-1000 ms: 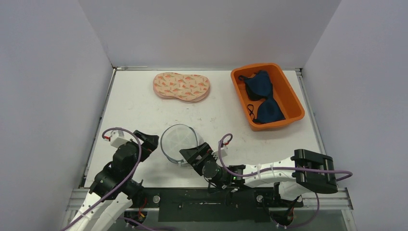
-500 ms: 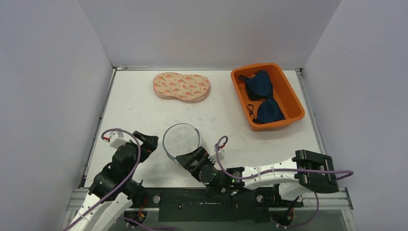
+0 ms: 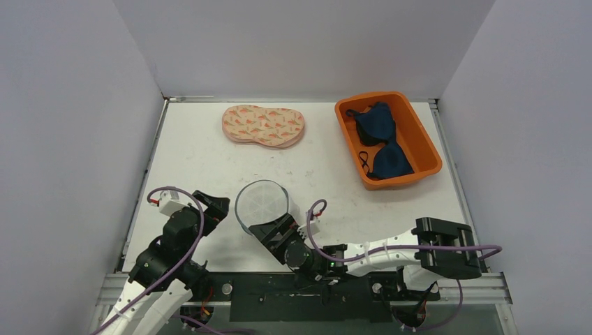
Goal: Unzip the laundry bag and remove the bra
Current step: Adjust the laundry bag at the center of the board.
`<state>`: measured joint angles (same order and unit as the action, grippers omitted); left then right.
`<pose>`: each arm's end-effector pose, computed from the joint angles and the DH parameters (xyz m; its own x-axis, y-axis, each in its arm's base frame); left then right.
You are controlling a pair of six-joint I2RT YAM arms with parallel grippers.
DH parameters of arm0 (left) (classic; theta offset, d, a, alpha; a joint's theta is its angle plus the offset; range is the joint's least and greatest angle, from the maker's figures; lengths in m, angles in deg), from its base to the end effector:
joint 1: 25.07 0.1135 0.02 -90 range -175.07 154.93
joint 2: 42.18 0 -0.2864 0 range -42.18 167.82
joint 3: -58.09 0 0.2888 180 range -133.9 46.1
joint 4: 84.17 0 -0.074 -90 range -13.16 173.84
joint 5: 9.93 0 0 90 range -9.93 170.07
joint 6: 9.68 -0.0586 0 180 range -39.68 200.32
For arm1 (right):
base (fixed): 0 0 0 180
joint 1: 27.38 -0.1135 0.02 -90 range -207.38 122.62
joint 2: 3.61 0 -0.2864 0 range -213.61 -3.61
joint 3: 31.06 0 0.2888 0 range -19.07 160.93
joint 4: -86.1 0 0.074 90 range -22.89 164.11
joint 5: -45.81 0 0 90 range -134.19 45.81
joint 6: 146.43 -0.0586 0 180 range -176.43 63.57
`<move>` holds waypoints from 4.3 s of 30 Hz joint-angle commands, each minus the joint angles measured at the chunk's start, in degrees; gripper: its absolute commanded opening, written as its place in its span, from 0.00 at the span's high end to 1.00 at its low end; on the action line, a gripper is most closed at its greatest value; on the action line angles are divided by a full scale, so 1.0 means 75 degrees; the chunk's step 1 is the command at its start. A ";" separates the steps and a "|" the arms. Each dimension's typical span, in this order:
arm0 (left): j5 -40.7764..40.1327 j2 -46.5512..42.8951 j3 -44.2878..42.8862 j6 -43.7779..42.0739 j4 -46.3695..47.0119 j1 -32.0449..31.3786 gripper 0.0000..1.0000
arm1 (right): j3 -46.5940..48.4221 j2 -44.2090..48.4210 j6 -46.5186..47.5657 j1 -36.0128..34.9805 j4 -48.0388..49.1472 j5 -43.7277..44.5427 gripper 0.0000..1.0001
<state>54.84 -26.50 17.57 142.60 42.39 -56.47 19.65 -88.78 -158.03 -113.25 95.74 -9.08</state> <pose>0.1136 -0.0401 0.2514 -0.3245 -0.7401 -0.5890 -0.2911 0.6706 -0.6823 0.0584 0.3414 0.1843 -0.7564 0.6519 -0.0540 0.1861 0.2936 0.9376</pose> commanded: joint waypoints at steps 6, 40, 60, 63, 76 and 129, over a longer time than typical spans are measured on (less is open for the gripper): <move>0.0064 -0.0052 0.0019 0.0057 0.0145 0.0026 0.09 | -0.0260 -0.0129 -0.0097 0.0632 0.0968 0.0328 0.10; 0.0567 0.0247 0.0265 -0.0280 0.0865 0.0026 0.09 | -0.0968 0.1363 0.3432 0.3553 0.0284 -0.2273 0.94; -0.0938 -0.0073 -0.1108 -0.1018 0.0205 0.0026 0.09 | 0.3630 -0.0116 0.9086 0.4677 -0.4011 -0.8139 0.95; -0.0735 0.0007 -0.0889 -0.0928 0.0314 0.0026 0.09 | 0.2598 0.0138 0.8562 0.5137 -0.3298 -0.8632 0.95; 0.0447 0.0730 -0.0088 -0.0792 0.1364 0.0026 0.09 | 0.1034 0.1235 0.8953 0.6222 -0.3693 -0.8395 0.90; 0.1049 0.0858 0.0166 -0.0492 0.1490 0.0038 0.09 | 0.4276 0.0071 1.1808 -0.0084 -0.5959 0.0379 0.95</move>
<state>59.08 -21.82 18.90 140.46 47.66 -56.45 54.91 -96.30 -64.59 -116.59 45.36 -4.38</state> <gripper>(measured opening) 0.911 0.074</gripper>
